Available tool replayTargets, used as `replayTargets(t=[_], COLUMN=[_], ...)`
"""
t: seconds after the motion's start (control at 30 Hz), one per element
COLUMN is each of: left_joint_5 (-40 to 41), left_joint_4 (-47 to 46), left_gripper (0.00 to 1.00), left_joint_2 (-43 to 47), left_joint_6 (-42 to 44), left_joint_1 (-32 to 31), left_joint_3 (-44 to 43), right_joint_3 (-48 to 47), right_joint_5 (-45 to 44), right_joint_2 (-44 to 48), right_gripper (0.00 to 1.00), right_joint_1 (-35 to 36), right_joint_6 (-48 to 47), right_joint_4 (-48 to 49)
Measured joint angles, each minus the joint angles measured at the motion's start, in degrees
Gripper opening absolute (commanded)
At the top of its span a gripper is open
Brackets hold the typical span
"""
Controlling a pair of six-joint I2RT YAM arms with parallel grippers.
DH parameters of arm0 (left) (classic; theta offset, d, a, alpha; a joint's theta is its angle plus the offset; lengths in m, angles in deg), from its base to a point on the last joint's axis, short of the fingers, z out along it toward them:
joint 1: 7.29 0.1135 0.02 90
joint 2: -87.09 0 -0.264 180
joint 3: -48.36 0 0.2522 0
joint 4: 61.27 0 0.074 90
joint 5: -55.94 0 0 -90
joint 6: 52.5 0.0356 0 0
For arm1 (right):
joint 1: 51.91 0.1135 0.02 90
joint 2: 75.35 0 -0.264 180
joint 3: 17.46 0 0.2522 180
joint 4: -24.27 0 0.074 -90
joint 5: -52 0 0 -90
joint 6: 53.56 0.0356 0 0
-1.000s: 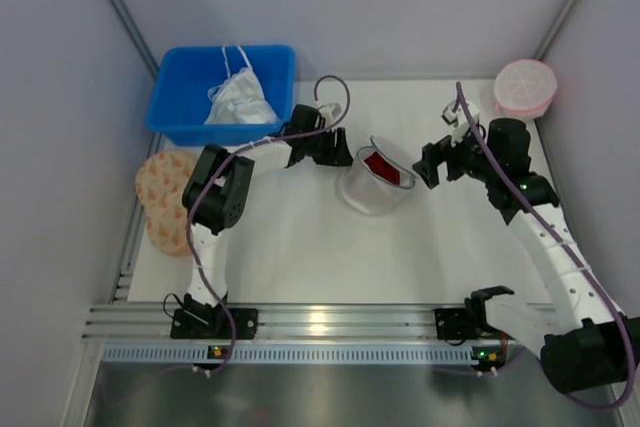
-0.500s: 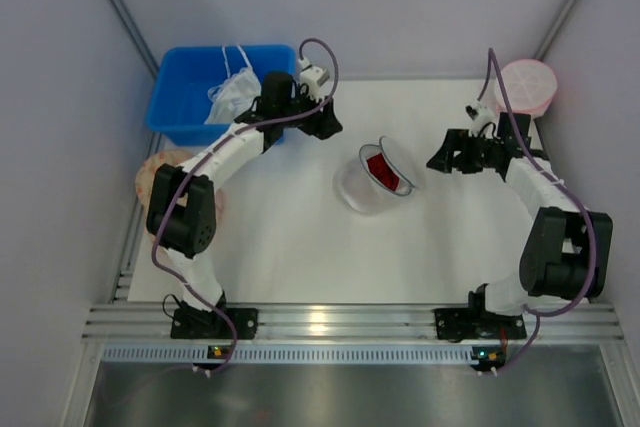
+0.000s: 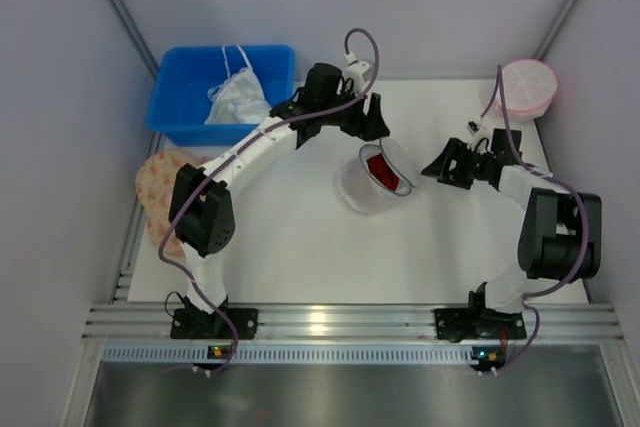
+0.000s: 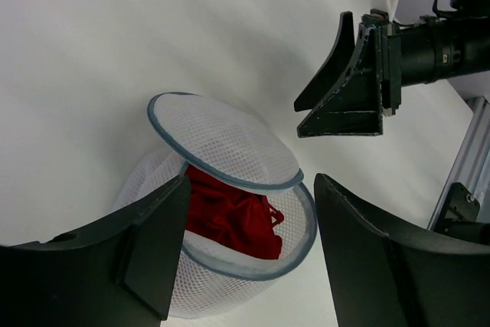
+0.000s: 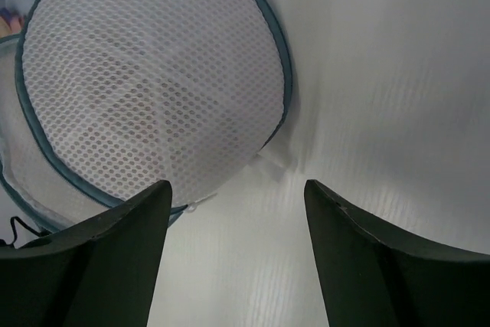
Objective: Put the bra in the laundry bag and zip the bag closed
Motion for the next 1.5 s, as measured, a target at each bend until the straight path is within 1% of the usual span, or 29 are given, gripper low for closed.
replayTargets(t=[0.07,0.2,0.33,0.47,0.63,0.77,0.9,1.07,1.1,1.23,1.27,1.37,1.47,1.5], left_joint_5=[0.2,0.2,0.2,0.1,0.3,0.0,-1.7,-3.8,-4.0,-4.7,-5.0,-6.3,-7.6,-8.0], left_joint_4=[0.5,2.2,3.0,3.1,3.2,3.4,3.4,3.5,3.7,4.2,4.2,4.2,4.2,4.2], left_gripper=[0.72,0.72,0.73,0.72,0.72,0.71,0.70,0.68,0.67,0.47,0.36,0.22,0.19,0.14], left_joint_2=[-2.5,-6.2,-8.2,-9.0,-10.4,-12.7,-15.4,-18.0,-18.2,-18.9,-18.9,-18.9,-18.8,-18.8], left_joint_6=[-2.2,-6.1,-9.1,-11.1,-11.8,-11.9,-12.3,-14.2,-14.4,-15.3,-15.5,-15.1,-14.3,-14.0], left_joint_1=[0.2,0.6,0.4,0.3,0.3,0.5,0.6,0.6,0.6,0.6,0.6,0.6,0.6,0.6], left_joint_3=[-1.6,-2.1,-2.1,-2.1,-3.2,-6.2,-9.2,-9.7,-9.7,-9.7,-9.7,-10.1,-10.4,-10.4], right_joint_3=[0.6,2.3,2.9,2.9,2.9,2.9,2.9,2.9,2.9,2.9,2.9,2.9,2.9,2.9], right_joint_5=[0.2,0.8,2.3,5.6,7.6,8.2,8.3,8.1,8.1,8.1,8.1,8.1,8.1,8.0], right_joint_2=[-1.1,-3.9,-7.2,-9.6,-10.9,-11.4,-11.9,-11.9,-11.9,-11.9,-11.9,-11.8,-11.6,-11.4], right_gripper=[0.69,0.69,0.68,0.66,0.65,0.60,0.59,0.57,0.57,0.56,0.56,0.57,0.59,0.59], right_joint_1=[-0.2,-0.8,-0.8,-0.9,-0.9,-0.9,-0.1,1.5,1.9,3.0,3.1,3.2,3.2,3.2], right_joint_6=[1.3,4.4,7.4,10.2,11.5,12.0,12.0,11.6,11.6,11.5,11.5,11.3,11.1,11.0], right_joint_4=[0.9,3.3,6.1,9.2,10.9,11.9,12.6,12.7,12.7,12.8,12.8,12.8,12.7,12.6])
